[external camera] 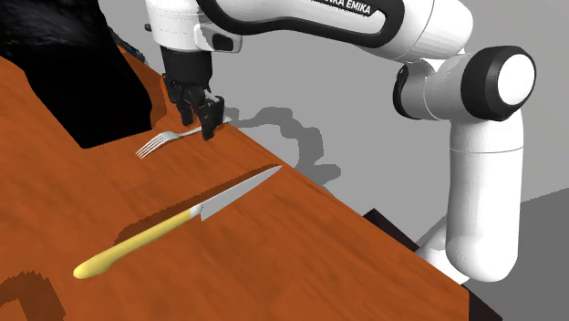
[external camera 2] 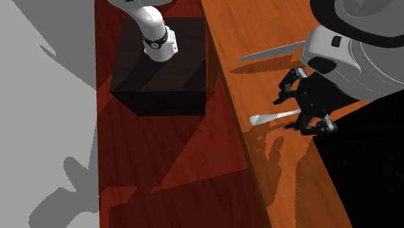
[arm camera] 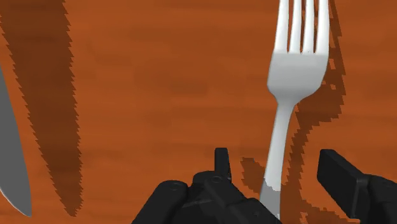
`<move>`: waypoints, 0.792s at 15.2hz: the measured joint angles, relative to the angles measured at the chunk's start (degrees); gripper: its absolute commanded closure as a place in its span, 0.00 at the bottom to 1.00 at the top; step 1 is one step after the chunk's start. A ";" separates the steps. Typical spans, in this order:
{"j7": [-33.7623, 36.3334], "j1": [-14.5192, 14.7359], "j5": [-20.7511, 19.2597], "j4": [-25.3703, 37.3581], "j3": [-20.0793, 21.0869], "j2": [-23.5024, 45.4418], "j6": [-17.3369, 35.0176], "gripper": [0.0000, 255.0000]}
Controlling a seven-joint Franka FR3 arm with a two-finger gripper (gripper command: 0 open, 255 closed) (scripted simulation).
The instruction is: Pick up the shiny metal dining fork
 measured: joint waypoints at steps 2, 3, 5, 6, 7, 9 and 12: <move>0.02 -0.15 0.03 -0.23 0.03 -0.05 0.17 1.00; 0.02 -0.18 0.04 -0.26 0.04 -0.07 0.20 1.00; 0.02 -0.19 0.04 -0.29 0.05 -0.08 0.22 1.00; 0.03 -0.20 0.04 -0.30 0.05 -0.08 0.23 1.00; 0.03 -0.20 0.04 -0.30 0.05 -0.08 0.23 1.00; 0.04 -0.03 -0.03 -0.11 -0.01 0.03 0.14 1.00; -0.28 1.12 -0.17 2.17 -0.20 0.23 -1.62 1.00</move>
